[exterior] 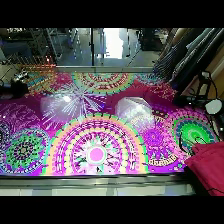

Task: Fold the clothes and pants, and hang the long-sleeved shirts on hangers.

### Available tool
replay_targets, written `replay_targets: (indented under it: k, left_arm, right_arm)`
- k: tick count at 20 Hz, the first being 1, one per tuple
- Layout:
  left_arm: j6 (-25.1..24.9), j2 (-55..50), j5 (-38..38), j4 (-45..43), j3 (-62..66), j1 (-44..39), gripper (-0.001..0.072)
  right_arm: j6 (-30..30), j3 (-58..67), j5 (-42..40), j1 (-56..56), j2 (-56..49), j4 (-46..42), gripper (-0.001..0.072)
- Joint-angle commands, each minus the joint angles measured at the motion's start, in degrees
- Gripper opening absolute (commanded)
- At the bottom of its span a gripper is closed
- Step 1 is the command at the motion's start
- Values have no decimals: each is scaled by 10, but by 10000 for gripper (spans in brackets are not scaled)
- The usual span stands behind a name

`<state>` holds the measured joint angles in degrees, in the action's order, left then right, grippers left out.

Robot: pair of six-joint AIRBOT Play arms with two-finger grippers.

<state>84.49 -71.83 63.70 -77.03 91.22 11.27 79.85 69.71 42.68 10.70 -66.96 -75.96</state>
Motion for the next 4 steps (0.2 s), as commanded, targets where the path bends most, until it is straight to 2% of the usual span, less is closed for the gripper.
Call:
replay_targets:
  k: [1, 4]
  left_arm:
    - [6, 1, -35, 6, 0, 10, 13]
    - [6, -3, -35, 6, 0, 10, 12]
  right_arm:
    - [0, -5, -139, -23, -2, -23, 15]
    - [0, -5, -171, -23, -2, -23, 15]
